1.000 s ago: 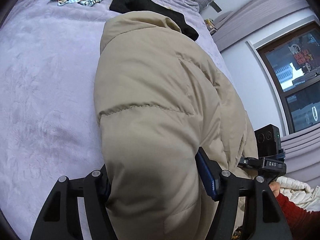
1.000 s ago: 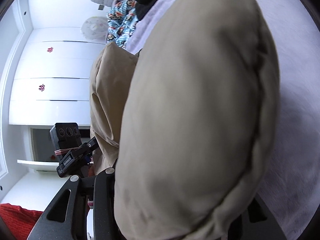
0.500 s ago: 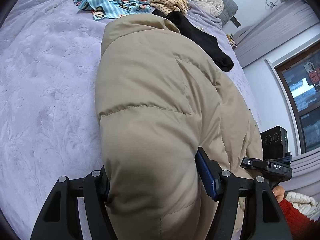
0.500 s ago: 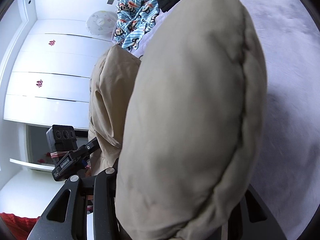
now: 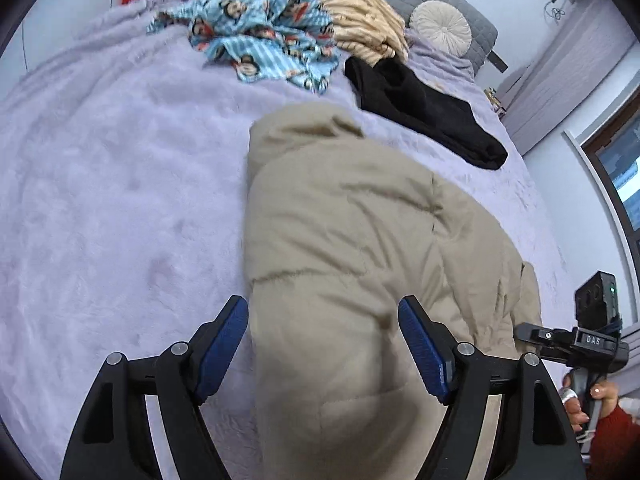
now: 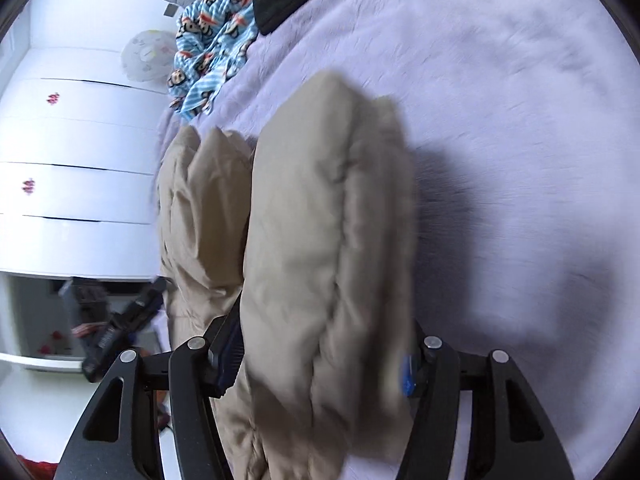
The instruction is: Fold large clothes
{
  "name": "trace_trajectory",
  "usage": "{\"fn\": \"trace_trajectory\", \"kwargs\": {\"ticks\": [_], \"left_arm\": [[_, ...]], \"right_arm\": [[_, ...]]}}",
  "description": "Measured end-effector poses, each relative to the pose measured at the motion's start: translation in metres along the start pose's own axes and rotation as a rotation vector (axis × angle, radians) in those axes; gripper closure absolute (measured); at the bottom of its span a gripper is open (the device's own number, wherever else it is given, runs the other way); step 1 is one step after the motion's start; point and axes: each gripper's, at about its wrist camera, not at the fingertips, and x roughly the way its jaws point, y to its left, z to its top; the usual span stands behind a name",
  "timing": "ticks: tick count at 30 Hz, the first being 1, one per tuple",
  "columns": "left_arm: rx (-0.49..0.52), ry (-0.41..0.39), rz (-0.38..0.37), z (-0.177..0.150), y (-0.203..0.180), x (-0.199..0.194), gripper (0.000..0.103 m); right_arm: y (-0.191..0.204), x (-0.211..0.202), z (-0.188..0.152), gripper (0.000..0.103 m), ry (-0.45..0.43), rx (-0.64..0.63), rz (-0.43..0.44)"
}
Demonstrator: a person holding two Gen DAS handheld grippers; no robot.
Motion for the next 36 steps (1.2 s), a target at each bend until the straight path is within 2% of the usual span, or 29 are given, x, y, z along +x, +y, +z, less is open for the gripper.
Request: {"fn": "trace_trajectory", "kwargs": {"ticks": [1,2,3,4,5,7,9,10,11,13,15,19,22,27,30,36], "left_arm": [[0.015,-0.024,0.012,0.008,-0.001,-0.006,0.025],[0.034,-0.046,0.024,0.017,-0.004,-0.009,0.025],[0.053,-0.062,0.031,0.026,-0.009,-0.009,0.025],[0.072,-0.070,0.039,0.034,-0.014,-0.005,0.025],[0.085,-0.069,0.043,0.041,-0.020,0.004,0.025],[0.107,-0.043,0.038,0.047,-0.031,0.025,0.025],[0.142,0.002,0.042,0.044,-0.047,0.043,0.025],[0.177,0.006,0.069,0.039,-0.058,0.052,0.025],[0.219,0.001,0.091,0.033,-0.069,0.058,0.024],[0.281,0.003,0.118,0.023,-0.086,0.066,0.024],[0.308,0.016,0.109,0.016,-0.095,0.071,0.024],[0.374,0.010,0.125,0.005,-0.106,0.073,0.024],[0.343,0.025,0.145,0.008,-0.105,0.070,0.024],[0.297,0.052,0.182,0.010,-0.100,0.044,0.024],[0.277,0.066,0.205,0.000,-0.093,0.024,0.024],[0.223,0.129,0.249,-0.030,-0.075,0.002,0.024]], "right_arm": [[0.008,-0.016,-0.003,0.040,-0.040,-0.017,-0.046],[0.010,-0.031,-0.008,0.049,-0.081,-0.032,-0.084],[0.014,-0.048,-0.012,0.069,-0.124,-0.052,-0.120],[0.016,-0.057,-0.014,0.075,-0.148,-0.066,-0.139],[0.018,-0.075,-0.011,0.077,-0.169,-0.085,-0.144],[0.031,-0.091,-0.021,0.077,-0.179,-0.140,-0.095],[0.042,-0.081,-0.035,0.077,-0.132,-0.244,-0.072],[0.059,-0.068,-0.041,0.077,-0.105,-0.313,-0.091],[0.059,-0.066,-0.051,0.077,-0.083,-0.363,-0.110],[0.076,-0.038,-0.059,0.077,-0.034,-0.404,-0.168],[0.061,-0.018,-0.070,0.081,0.011,-0.364,-0.219],[0.023,-0.001,-0.081,0.085,0.034,-0.223,-0.227],[0.014,0.004,-0.081,0.084,0.046,-0.148,-0.228],[0.011,0.009,-0.078,0.084,0.056,-0.095,-0.235],[0.008,-0.009,-0.091,0.084,0.050,-0.103,-0.247],[0.008,-0.018,-0.101,0.083,0.046,-0.087,-0.268]]}}
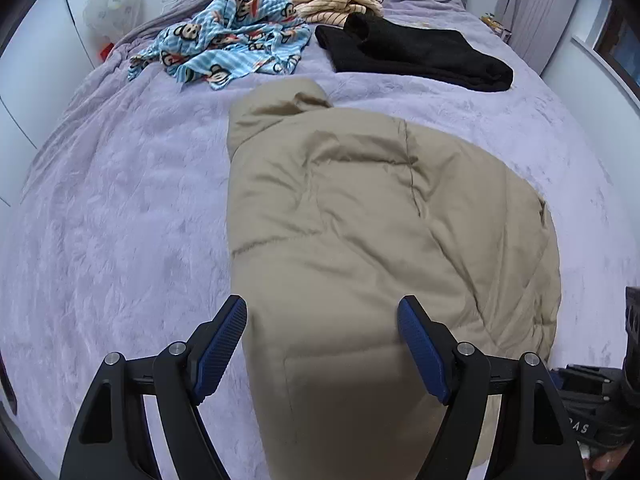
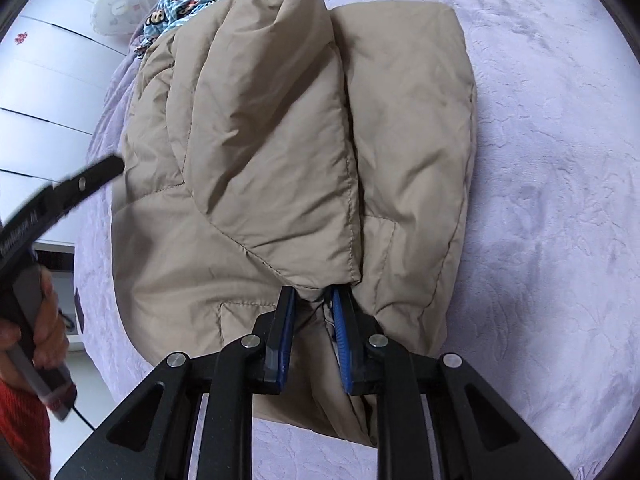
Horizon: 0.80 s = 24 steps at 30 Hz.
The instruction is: Fold large clothes
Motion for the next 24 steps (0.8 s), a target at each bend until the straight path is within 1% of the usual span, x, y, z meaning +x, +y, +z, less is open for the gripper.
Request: {"fn": "trace_trajectory", "kwargs": {"ticks": [3,8,10,14,18,22,24], "left_arm": [[-0.016,0.035,-0.009,-0.014,0.005,0.000,0.024],[-0.046,0.063,-0.030,-0.039,0.012,-0.001,0.024],[-0.046,0.085,-0.037,-0.048,0.014,0.003,0.022],[-0.043,0.133,-0.072,-0.063,0.019,0.007,0.022],[-0.016,0.142,-0.082,-0.071,0.022,-0.002,0.022],[-0.018,0.130,-0.104,-0.077,0.030,-0.015,0.022],[-0.016,0.127,-0.111,-0.078,0.034,-0.017,0.022]], "right_arm": [[0.011,-0.005,-0.001,0.081,-0.010,-0.011,-0.011],[0.021,-0.023,-0.009,0.081,-0.045,0.000,-0.031],[0.023,-0.027,-0.014,0.081,-0.049,0.008,-0.036],[0.024,-0.023,-0.025,0.081,-0.003,0.036,-0.056],[0.027,-0.022,-0.034,0.081,0.003,0.066,-0.078],[0.035,-0.035,-0.043,0.081,-0.034,0.085,-0.095],[0.040,-0.044,-0.045,0.081,-0.073,0.098,-0.097]]}}
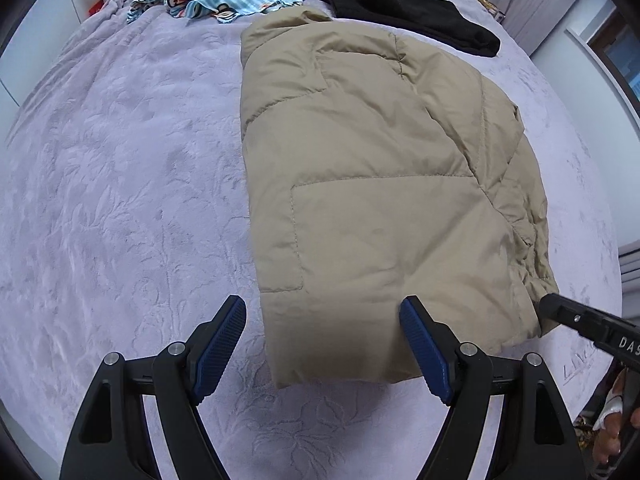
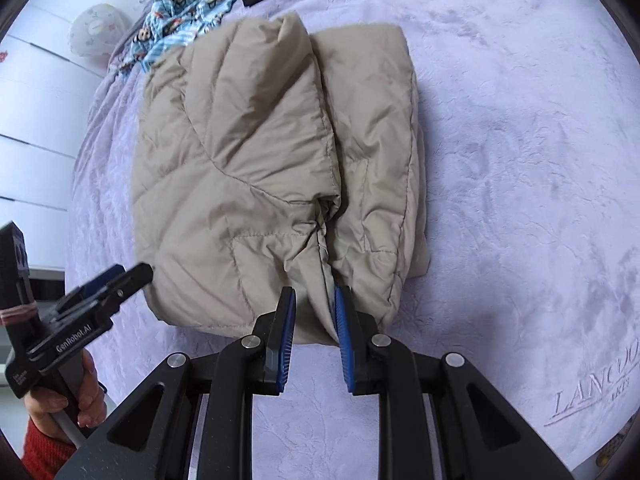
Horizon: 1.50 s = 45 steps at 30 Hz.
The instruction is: Fold large clothes
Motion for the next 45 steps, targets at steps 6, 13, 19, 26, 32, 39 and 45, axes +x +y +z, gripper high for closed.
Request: {"fn": "trace_trajectory", "kwargs": {"ticks": [6,13,19,26,32,39,45], "left_arm": [[0.035,0.010,0.005,0.001,0.004,0.017,0.022],[0.079,0.005,-0.005,0.001,0.000,0.032,0.022],[0.070,0.018,-0.025,0.003,-0.004,0.034,0.022],[0.057,0.019,0.015,0.000,-0.010,0.025,0.022],[0.042,0.010,0.040,-0.006,-0.015,0.013,0.022],[0.040,-0.006,0.059,-0.015,-0.027,-0.010,0.022],[0.008,-0.029,0.070,-0.028,-0.036,-0.037,0.022]], "right_arm": [[0.017,-0.015,0.048,0.080,-0.158,0.018,0.045],[0.039,0.035,0.128,0.080,-0.170,0.026,-0.051],[0.013,0.078,0.125,0.085,-0.094,0.076,-0.094],[0.005,0.060,0.111,0.083,-0.063,0.094,-0.047],[0.007,0.026,0.082,0.081,-0.067,0.068,0.010],[-0.009,-0.001,0.036,0.081,-0.024,0.076,0.043],[-0.019,-0.024,0.005,0.080,-0.008,0.061,0.047]]}}
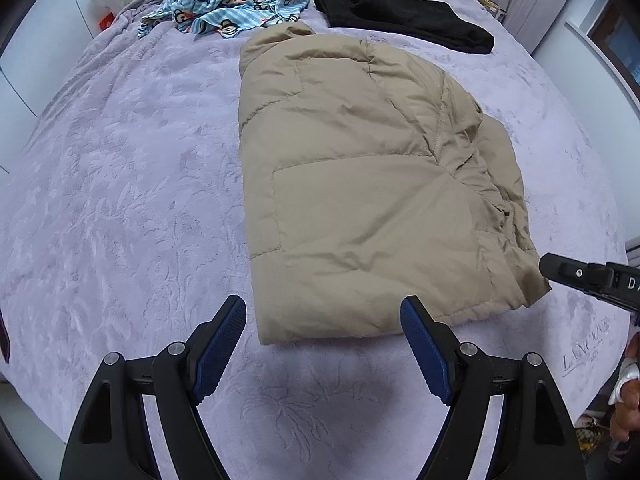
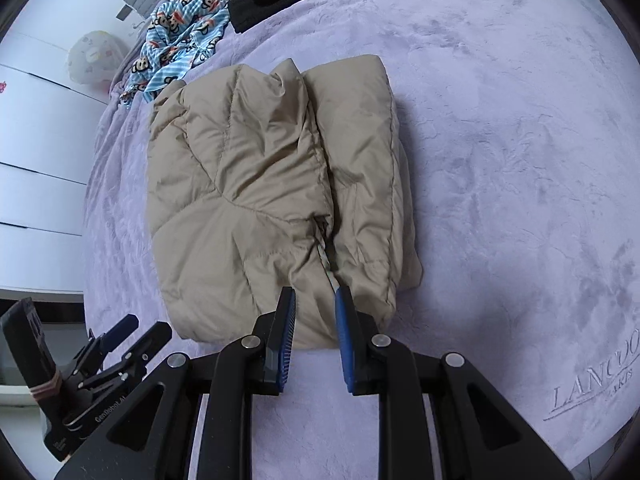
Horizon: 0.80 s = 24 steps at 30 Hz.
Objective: Fold large clothes
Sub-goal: 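Open the right tool and pull both tools back from the jacket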
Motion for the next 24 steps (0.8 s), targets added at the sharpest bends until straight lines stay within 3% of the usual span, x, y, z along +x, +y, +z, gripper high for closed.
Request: {"fn": "trace_trajectory", "kwargs": {"ticks": [7,8,9,11,19,21,24], "left_arm": [[-0.038,-0.037,0.006,-0.025,-0.008,-0.038,0.022],[-0.049,-0.045,-0.001,-0.029,-0.009,-0.044,0.018],[-0.061,-0.050,-0.008,-0.032,-0.009,-0.049,0.000],[-0.081,-0.067,-0.013,-0.039,-0.011,-0.059,0.000],[-0.082,-0.127,0.062,-0.048,-0.025,-0.103,0.000],[-0.099,-0.139,0.079,-0.050,-0.026,-0.114,0.000],[-0.131,-0.153,0.110,-0.052,-0.025,-0.126,0.000]], "right_arm": [[0.002,-0.033,-0.026,0.080,-0.011,-0.048,0.006],[0.002,-0.038,-0.029,0.079,-0.014,-0.052,0.006],[0.002,-0.041,-0.032,0.073,-0.015,-0.054,0.007],[0.001,-0.049,-0.038,0.063,-0.019,-0.057,0.007],[0.011,-0.074,-0.051,0.063,-0.050,-0.136,-0.033],[0.017,-0.083,-0.054,0.047,-0.080,-0.174,-0.049],[0.030,-0.099,-0.059,0.033,-0.142,-0.232,-0.065]]}}
